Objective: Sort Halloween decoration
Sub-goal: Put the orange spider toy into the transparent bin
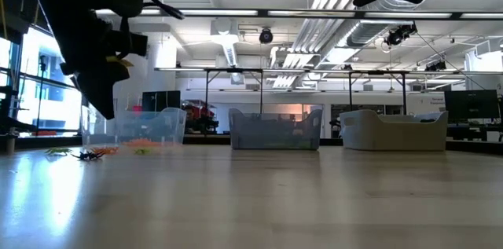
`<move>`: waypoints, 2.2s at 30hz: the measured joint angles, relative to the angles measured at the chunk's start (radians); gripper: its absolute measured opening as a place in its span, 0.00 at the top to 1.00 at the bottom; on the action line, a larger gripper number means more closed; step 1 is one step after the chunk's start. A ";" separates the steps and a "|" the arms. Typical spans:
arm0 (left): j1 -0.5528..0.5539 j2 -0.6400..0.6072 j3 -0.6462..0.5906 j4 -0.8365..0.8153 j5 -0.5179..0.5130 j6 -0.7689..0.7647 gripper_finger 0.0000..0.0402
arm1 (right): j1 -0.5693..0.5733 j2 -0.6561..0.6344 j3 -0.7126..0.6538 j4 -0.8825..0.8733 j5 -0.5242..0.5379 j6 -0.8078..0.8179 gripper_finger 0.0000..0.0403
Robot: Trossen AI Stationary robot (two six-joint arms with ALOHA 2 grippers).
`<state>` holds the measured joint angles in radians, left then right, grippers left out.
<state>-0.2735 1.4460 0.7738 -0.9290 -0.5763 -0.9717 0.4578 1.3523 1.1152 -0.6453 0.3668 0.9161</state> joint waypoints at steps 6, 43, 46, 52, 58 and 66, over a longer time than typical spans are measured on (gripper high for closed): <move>-0.003 0.027 -0.016 -0.004 0.015 -0.013 0.98 | 0.000 0.000 0.000 0.000 0.000 0.000 0.57; 0.052 0.046 -0.202 0.349 0.058 -0.004 0.90 | 0.000 0.000 0.000 0.007 0.000 0.000 0.57; 0.052 0.047 -0.202 0.352 0.058 0.004 0.98 | 0.000 0.000 0.000 0.007 0.000 0.000 0.57; 0.042 0.047 -0.197 0.348 0.050 0.005 0.99 | 0.000 0.000 0.000 0.007 0.000 0.000 0.57; 0.029 0.016 -0.168 0.289 0.042 -0.011 0.99 | 0.000 0.000 0.000 0.007 0.000 0.000 0.57; -0.016 -0.067 -0.124 0.172 0.003 -0.033 1.00 | 0.000 0.000 0.000 0.007 0.000 0.000 0.57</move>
<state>-0.2894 1.3791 0.6496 -0.7574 -0.5736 -1.0047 0.4576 1.3525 1.1152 -0.6380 0.3668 0.9161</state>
